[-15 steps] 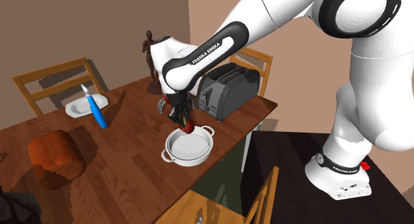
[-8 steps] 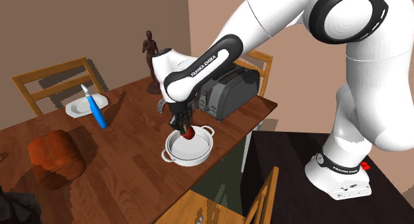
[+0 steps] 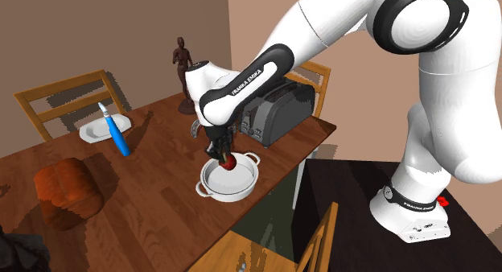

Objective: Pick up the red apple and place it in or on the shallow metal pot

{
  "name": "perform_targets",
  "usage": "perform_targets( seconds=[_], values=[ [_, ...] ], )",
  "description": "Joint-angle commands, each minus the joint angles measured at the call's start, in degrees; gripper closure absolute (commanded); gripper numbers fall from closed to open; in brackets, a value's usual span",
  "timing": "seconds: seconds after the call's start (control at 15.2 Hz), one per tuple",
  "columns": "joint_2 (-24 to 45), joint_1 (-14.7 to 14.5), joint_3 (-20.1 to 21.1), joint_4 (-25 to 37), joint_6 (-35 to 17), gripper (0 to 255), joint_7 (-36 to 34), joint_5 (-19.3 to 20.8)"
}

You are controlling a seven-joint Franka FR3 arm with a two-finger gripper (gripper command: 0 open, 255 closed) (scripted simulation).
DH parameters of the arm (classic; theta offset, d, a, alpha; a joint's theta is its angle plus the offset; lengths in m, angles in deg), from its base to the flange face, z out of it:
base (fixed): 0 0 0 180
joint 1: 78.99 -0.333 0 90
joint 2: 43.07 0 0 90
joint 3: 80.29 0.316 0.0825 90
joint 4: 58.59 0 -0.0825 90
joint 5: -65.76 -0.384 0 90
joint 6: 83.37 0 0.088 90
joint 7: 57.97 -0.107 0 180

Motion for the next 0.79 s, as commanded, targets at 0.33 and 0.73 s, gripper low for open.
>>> perform_targets(
  seconds=[0.33, 0.73],
  values=[
    [0.0, 0.0, 0.0, 0.0, 0.0, 0, 0.0, 0.0],
    [-3.0, -0.2, -0.1, 3.4, 6.4, 0, -0.2, 0.4]
  ],
)
